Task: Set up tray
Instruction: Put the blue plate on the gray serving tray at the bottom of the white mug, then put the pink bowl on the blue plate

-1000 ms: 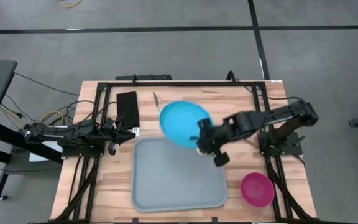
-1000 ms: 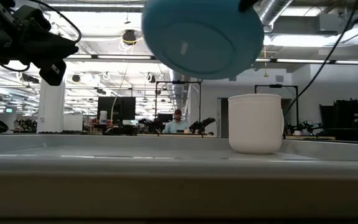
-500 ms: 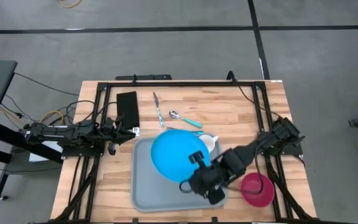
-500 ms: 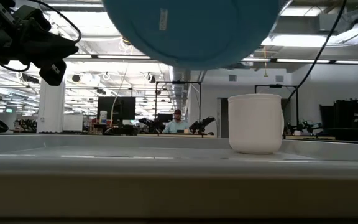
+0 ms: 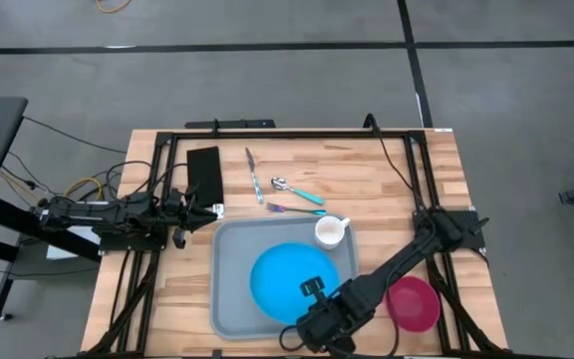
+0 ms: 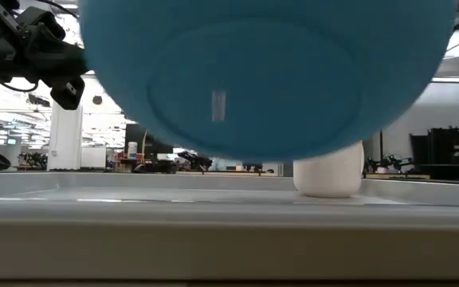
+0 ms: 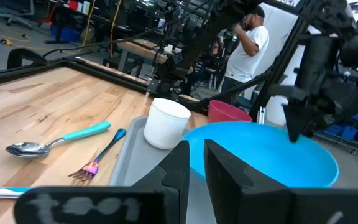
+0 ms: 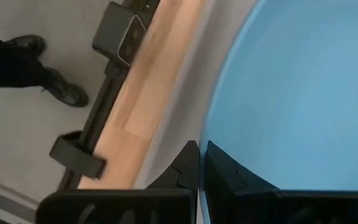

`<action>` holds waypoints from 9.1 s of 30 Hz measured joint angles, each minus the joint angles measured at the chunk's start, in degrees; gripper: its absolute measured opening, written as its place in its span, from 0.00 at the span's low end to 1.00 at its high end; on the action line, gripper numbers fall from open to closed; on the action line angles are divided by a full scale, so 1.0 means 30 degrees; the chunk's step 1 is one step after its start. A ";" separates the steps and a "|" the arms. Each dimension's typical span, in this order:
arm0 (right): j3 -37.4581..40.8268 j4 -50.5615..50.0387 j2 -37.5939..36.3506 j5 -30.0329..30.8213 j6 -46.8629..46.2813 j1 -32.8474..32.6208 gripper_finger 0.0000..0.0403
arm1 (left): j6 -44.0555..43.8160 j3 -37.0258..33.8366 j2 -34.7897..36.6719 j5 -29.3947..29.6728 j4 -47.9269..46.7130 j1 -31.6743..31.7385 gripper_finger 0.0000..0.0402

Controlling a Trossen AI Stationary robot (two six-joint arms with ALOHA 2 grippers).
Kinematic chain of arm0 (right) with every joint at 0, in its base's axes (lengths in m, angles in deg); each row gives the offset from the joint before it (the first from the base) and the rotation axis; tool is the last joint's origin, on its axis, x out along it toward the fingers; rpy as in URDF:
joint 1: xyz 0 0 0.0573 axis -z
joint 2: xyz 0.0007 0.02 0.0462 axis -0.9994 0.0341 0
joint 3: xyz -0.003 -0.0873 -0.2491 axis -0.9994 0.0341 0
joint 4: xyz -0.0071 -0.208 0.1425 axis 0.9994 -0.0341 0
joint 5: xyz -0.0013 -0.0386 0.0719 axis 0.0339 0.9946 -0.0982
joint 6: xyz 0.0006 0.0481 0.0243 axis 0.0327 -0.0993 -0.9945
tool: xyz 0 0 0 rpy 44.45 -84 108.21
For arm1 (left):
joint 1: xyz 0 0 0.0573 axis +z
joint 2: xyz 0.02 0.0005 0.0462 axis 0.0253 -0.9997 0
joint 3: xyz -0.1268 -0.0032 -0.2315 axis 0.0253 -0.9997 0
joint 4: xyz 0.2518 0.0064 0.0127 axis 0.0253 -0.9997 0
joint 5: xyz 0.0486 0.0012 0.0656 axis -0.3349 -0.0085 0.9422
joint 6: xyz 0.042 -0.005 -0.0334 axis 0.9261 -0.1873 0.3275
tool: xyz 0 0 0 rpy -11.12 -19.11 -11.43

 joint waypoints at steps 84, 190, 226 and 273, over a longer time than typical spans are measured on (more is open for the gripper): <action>1.3320 0.4398 -1.0476 0.1618 -1.5236 -0.1925 0.11 | 0.0000 0.0006 -0.0001 -0.0001 0.0000 0.0001 0.09; 1.8287 0.5372 -1.0862 -0.1887 -3.8115 -0.5429 0.02 | 0.0000 0.0001 0.0000 -0.0005 0.0002 0.0001 0.09; 0.7406 -0.1182 -0.9177 0.1216 -2.1387 0.0549 0.00 | 0.0000 0.0007 0.0000 0.0007 0.0000 0.0006 0.09; 0.4809 -0.1579 -0.2976 -0.2122 0.1776 0.0822 0.00 | 0.0000 0.0000 0.0005 0.0000 0.0000 0.0007 0.09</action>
